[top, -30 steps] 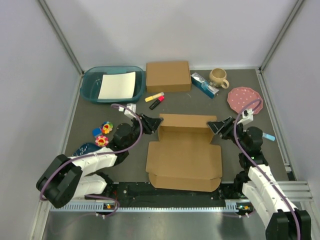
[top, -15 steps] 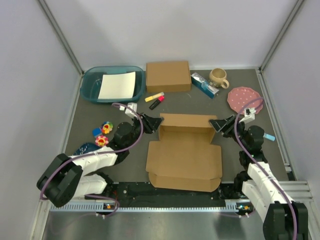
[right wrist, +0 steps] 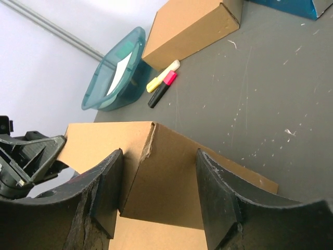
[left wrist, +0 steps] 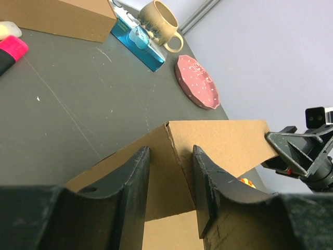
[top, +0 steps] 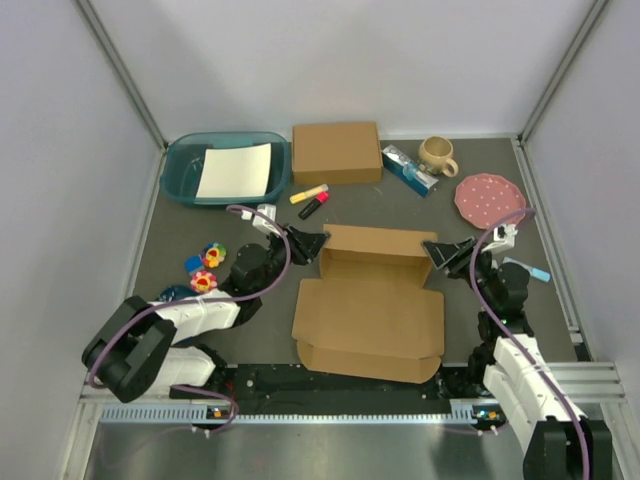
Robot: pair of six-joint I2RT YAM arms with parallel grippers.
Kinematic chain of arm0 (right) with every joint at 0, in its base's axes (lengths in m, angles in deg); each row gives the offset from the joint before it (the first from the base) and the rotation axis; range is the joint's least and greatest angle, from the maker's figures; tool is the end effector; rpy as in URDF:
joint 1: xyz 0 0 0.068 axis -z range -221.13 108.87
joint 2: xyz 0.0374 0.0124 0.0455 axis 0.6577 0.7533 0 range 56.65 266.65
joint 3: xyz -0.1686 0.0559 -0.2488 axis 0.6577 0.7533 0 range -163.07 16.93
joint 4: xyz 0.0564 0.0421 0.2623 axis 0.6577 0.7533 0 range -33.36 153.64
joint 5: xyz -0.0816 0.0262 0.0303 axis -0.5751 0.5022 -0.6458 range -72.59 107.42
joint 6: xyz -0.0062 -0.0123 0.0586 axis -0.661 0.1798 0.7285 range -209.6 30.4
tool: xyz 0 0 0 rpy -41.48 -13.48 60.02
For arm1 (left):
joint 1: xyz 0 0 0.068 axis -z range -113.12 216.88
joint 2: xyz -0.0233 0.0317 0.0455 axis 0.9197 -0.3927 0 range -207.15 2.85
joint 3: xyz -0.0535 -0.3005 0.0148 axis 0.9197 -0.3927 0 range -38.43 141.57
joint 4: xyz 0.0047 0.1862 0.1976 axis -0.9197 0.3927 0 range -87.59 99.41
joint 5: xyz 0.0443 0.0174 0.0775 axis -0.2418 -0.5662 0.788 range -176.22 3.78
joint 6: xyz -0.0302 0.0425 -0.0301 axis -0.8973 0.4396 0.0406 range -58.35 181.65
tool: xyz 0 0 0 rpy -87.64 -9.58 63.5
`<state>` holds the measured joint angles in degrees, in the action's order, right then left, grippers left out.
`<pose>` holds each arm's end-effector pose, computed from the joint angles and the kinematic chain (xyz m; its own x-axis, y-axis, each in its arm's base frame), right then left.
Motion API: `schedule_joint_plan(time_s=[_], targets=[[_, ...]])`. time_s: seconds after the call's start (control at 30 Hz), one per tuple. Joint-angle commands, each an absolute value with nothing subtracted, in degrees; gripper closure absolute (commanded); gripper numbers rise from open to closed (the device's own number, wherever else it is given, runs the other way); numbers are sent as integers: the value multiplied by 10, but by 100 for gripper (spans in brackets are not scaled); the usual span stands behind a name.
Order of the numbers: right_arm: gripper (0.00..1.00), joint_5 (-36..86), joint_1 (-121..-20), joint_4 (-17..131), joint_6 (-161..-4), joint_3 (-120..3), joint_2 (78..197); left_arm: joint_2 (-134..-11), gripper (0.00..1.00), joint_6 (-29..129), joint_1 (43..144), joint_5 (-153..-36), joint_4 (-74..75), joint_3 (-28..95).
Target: Fold the paper box
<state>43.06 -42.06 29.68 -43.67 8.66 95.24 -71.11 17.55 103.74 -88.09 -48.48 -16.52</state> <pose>0.1519 0.0218 0.2153 -0.3616 0.6419 -0.6762 -0.2686 0.6228 0.7348 0.2078 -0.1577 0.2325 -0.4470 -0.5342 -0.7175 0.4382 0.5686 -0.6962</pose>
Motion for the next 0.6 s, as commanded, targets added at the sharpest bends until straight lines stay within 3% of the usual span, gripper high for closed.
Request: schedule_joint_plan(time_s=[0.0,0.3,0.57], targets=[[65,452,-420,379,-447,133,952,-777,61,195,1049,-936,-319,-207],[73,431,-421,431,-446,133,952,-784,62,201,1048,-932,-322,-215],[69,426,-420,498,-421,145,914,-807,62,188,1048,-947,-384,-255]])
